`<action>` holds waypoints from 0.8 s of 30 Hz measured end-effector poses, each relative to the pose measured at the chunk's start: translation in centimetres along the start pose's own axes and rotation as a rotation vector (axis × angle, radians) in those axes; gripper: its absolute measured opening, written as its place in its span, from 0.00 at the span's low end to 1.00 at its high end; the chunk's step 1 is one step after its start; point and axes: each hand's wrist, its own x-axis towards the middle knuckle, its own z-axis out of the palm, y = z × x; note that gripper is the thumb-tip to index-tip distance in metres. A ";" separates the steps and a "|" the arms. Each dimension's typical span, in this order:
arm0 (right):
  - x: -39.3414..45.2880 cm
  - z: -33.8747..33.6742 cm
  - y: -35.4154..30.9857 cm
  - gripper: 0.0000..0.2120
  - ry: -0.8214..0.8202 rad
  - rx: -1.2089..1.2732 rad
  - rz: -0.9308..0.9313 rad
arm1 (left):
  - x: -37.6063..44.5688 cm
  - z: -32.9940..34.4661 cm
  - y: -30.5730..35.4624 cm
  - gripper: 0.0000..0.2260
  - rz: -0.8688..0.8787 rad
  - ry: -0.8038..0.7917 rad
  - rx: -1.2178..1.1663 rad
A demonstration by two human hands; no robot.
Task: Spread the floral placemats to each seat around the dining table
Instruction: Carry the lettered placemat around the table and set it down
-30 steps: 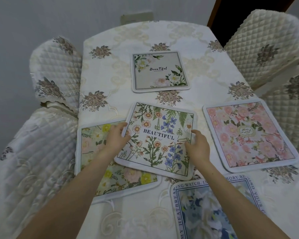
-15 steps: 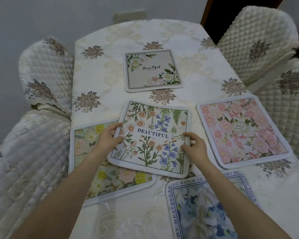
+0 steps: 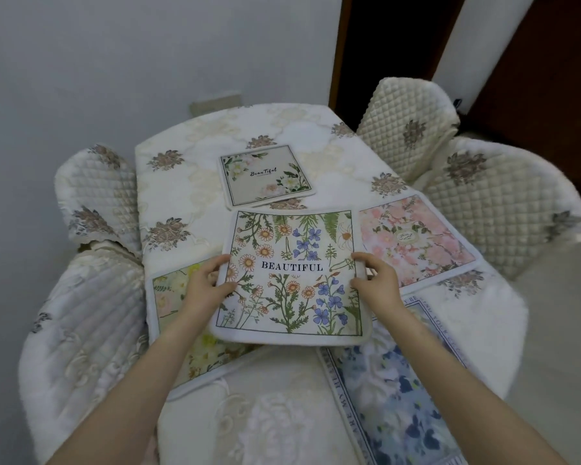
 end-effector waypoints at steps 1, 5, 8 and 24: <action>-1.6 -0.6 -0.2 0.24 0.024 0.011 -0.005 | -1.2 -0.1 0.2 0.24 0.019 -0.013 -0.007; -8.9 -3.3 -0.3 0.24 0.119 0.055 -0.027 | -6.1 -0.3 0.4 0.24 0.058 -0.082 -0.041; -14.2 -5.2 1.0 0.25 0.192 0.128 0.011 | -9.5 0.2 0.2 0.25 0.036 -0.154 -0.077; -30.0 -20.9 11.1 0.24 0.676 0.341 0.144 | -19.3 17.3 1.8 0.24 0.169 -0.622 0.022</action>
